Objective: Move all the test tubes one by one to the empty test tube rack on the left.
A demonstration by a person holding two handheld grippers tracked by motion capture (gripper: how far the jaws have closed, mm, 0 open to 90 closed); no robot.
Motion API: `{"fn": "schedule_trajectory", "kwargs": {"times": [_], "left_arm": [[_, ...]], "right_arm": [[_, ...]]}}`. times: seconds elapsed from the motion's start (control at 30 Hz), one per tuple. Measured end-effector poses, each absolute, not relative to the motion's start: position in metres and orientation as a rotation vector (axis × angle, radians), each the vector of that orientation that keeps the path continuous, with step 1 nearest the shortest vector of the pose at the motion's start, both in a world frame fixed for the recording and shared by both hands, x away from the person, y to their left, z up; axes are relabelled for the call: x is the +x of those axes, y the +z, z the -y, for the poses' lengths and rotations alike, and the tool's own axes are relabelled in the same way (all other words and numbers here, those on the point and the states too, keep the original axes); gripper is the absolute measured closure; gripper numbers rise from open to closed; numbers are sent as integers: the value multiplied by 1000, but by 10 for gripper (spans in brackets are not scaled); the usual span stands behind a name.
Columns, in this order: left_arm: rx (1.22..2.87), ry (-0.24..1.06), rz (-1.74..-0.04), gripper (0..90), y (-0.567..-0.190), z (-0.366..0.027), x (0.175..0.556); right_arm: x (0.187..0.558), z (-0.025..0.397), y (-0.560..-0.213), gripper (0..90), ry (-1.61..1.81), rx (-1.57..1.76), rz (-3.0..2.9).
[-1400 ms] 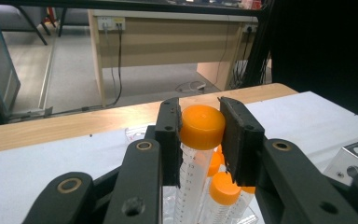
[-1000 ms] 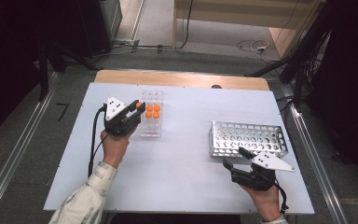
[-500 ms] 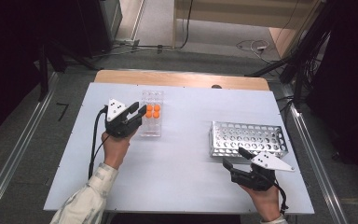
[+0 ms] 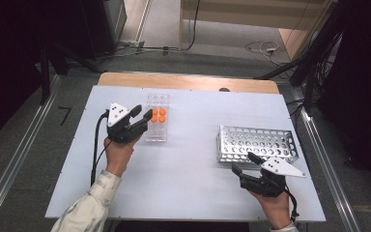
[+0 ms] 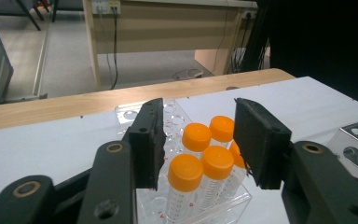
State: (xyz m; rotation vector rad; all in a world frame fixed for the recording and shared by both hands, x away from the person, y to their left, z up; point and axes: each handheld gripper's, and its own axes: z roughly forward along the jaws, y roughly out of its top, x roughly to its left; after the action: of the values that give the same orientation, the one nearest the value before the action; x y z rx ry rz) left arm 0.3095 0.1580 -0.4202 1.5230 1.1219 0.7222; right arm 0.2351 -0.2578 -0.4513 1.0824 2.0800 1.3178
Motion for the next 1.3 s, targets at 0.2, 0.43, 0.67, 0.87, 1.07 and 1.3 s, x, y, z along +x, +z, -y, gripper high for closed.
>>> {"fn": "schedule_trajectory", "kwargs": {"times": [0.2,0.43,0.67,0.87,1.07,1.3], "left_arm": [[1523,718,-1137,416,-418,-158,305],[1519,714,-1149,318,-420,-157,301],[1524,720,-1149,268,-418,-157,297],[1520,715,-1145,261,-420,-156,291],[1522,708,-1141,258,-423,-157,283],[1537,707,-1145,244,-429,-160,273]], "right_arm": [[236,258,-452,259,1314,1088,-2080],[236,258,-452,258,1316,1089,-2078],[237,259,-452,258,1317,1091,-2076],[237,260,-452,259,1313,1098,-2072],[238,261,-452,258,1312,1103,-2068],[238,262,-453,258,1306,1111,-2063]]}}
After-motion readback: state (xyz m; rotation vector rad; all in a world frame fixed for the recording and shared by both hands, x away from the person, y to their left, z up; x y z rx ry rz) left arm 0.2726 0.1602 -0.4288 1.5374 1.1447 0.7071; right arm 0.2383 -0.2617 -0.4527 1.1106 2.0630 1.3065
